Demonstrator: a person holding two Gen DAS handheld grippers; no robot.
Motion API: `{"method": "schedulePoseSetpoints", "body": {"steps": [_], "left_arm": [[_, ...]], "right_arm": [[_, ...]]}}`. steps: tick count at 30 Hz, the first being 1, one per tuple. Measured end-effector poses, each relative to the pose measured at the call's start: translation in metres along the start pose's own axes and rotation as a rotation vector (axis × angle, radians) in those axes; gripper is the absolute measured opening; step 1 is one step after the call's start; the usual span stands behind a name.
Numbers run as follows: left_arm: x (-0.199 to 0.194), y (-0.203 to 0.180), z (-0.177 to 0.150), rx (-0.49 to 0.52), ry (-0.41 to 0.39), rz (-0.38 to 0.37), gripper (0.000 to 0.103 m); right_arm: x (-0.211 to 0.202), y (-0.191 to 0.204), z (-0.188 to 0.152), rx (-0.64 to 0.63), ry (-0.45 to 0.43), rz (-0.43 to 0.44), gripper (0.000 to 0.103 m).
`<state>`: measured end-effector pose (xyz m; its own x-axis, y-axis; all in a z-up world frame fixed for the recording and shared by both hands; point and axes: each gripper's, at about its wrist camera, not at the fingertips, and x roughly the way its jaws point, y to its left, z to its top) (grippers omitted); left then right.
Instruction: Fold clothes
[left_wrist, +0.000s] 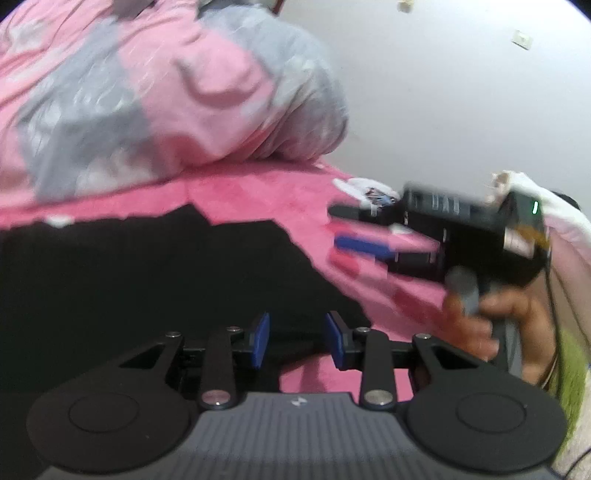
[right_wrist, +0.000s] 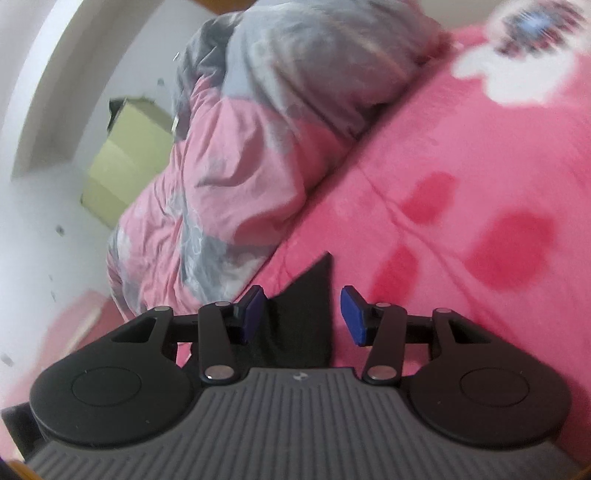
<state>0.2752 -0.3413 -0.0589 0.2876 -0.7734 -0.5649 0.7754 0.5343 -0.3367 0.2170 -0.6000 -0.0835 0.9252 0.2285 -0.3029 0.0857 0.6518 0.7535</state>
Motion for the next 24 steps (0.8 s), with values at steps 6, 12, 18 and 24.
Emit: {"method": "schedulePoseSetpoints", "body": {"steps": [6, 12, 18, 24], "left_arm": [[0.009, 0.008, -0.011, -0.045, 0.024, 0.037, 0.032], [0.008, 0.013, -0.019, -0.055, 0.001, 0.026, 0.032], [0.011, 0.012, -0.021, -0.056, -0.010, 0.026, 0.032], [0.010, 0.013, -0.020, -0.057, -0.011, 0.025, 0.032]], "right_arm": [[0.054, 0.010, 0.030, -0.110, 0.083, -0.114, 0.044], [0.081, 0.008, 0.027, -0.203, 0.137, -0.147, 0.033], [0.085, 0.005, 0.020, -0.239, 0.163, -0.094, 0.002], [0.064, 0.016, 0.027, -0.271, 0.018, -0.126, 0.002]]}}
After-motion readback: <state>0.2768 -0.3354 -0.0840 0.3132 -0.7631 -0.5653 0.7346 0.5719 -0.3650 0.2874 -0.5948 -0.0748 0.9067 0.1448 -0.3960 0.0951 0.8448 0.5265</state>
